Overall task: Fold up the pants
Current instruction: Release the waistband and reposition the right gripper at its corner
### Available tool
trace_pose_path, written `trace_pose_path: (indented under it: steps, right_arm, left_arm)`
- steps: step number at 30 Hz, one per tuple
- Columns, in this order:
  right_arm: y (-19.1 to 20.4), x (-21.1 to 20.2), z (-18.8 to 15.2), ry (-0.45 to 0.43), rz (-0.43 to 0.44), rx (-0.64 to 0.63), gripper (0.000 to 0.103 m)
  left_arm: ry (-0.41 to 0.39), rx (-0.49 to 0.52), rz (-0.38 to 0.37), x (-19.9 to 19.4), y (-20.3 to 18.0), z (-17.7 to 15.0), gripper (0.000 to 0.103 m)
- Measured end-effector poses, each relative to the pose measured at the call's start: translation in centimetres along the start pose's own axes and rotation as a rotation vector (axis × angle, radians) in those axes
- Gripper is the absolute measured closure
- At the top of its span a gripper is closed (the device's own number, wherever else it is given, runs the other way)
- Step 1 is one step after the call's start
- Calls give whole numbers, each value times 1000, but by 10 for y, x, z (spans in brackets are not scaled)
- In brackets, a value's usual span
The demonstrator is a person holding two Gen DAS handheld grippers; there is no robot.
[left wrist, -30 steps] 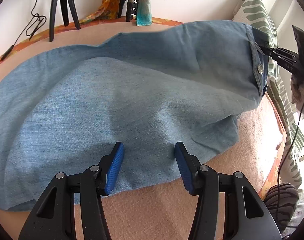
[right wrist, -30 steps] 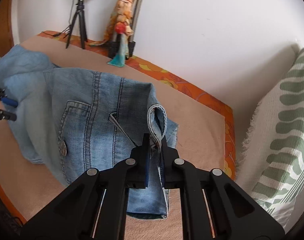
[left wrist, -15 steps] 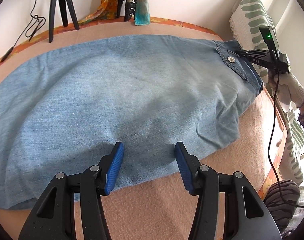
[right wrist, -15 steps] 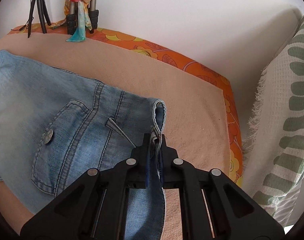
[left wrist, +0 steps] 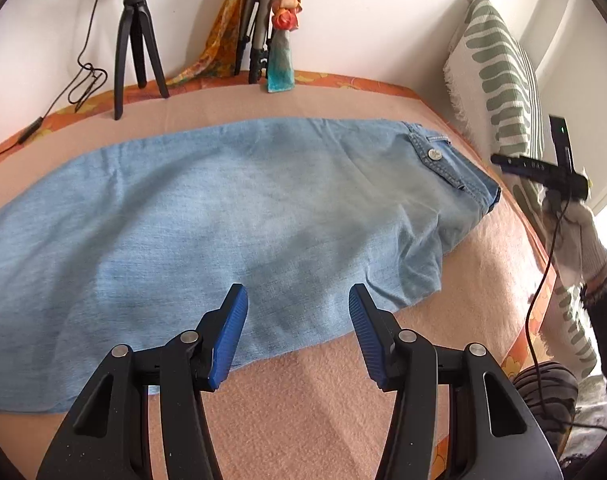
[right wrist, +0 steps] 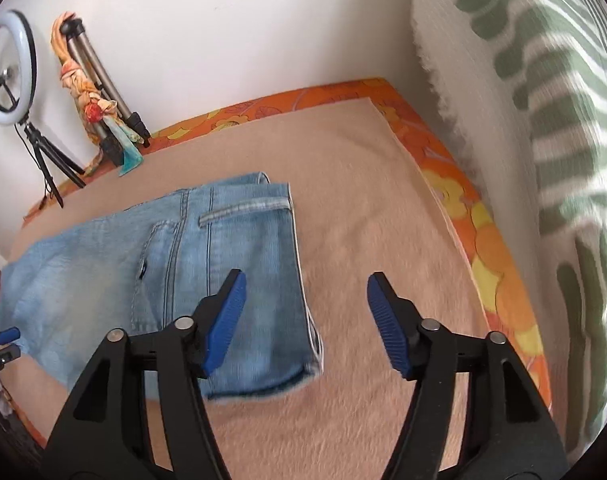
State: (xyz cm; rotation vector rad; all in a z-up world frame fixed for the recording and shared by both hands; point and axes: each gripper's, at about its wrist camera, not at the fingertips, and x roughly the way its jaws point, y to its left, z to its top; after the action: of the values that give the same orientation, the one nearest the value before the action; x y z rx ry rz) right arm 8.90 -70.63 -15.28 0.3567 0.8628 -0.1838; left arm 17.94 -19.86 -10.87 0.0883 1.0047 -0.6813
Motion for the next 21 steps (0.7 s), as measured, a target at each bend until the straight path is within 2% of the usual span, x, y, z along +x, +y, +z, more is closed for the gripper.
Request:
trace_pose_path:
  steps: [2, 4, 7, 9, 14, 19, 21]
  right_arm:
    - [-12, -4, -19, 11, 50, 75, 31]
    - [-15, 0, -29, 9, 83, 89, 31]
    - [-10, 11, -18, 7, 47, 39, 31]
    - [-10, 19, -4, 7, 67, 34, 31]
    - [-14, 41, 8, 102, 28, 102, 31]
    - [-23, 29, -24, 137, 92, 233, 31]
    - [-23, 26, -39, 155, 160, 279, 31]
  left_arm:
    - [-23, -8, 2, -11, 4, 2, 51]
    - [-38, -11, 10, -21, 8, 3, 51]
    - [-50, -15, 31, -31, 14, 3, 51]
    - [-52, -23, 48, -36, 20, 1, 51]
    - [-70, -58, 94, -60, 39, -4, 51]
    - [-105, -95, 193, -103, 76, -10, 49]
    - [-124, -126, 231, -121, 96, -13, 48]
